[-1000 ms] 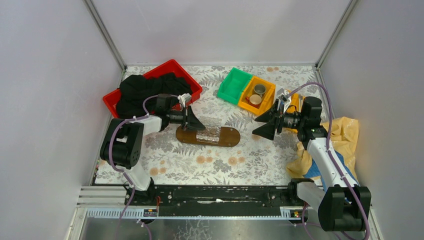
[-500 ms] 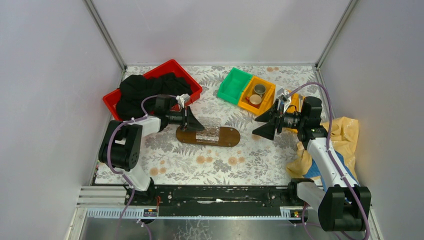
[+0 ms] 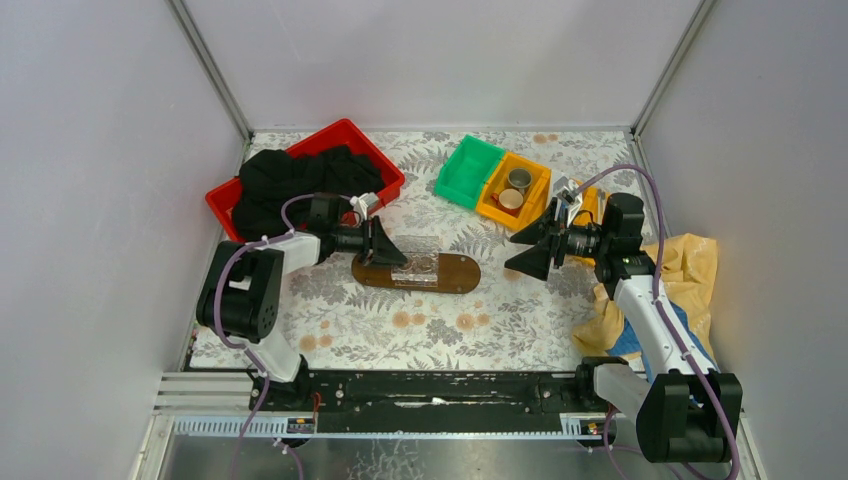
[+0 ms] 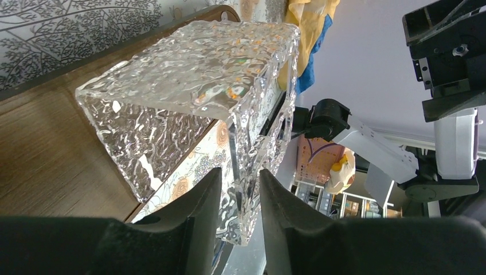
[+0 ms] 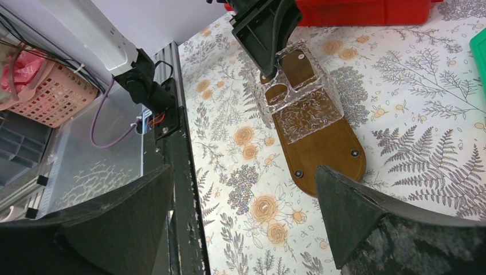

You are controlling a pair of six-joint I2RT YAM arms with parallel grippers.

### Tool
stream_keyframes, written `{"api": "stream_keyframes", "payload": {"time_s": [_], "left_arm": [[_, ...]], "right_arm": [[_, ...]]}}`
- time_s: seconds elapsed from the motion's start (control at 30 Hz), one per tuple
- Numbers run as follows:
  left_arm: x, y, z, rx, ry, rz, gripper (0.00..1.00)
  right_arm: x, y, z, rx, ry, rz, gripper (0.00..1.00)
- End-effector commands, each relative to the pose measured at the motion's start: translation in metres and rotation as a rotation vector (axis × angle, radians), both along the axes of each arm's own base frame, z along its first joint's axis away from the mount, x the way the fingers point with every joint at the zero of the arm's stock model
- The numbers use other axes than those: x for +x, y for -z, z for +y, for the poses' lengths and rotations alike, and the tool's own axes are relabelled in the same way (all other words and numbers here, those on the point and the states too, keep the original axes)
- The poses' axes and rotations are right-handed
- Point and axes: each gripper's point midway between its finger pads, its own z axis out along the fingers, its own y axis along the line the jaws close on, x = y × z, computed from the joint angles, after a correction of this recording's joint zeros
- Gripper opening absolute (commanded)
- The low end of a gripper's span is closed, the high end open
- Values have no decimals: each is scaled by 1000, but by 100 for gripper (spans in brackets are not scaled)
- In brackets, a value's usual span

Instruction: Prepare toiletry sets of a toothbrush and toothpaste on the tray

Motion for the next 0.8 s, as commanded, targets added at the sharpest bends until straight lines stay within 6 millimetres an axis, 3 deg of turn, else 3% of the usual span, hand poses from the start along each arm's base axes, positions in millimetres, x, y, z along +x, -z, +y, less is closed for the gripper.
{"api": "stream_keyframes", "payload": {"time_s": [0.0, 0.53, 0.77], "left_arm": [[5, -9, 7, 19, -21, -51, 39], [9, -18, 16, 32, -67, -88, 39], [10, -26, 31, 65, -151, -133, 51]], "right_arm": [[0, -21, 0, 6, -23, -90, 99], [0, -21, 0, 6, -25, -87, 100], [0, -21, 0, 2, -23, -97, 100]]}}
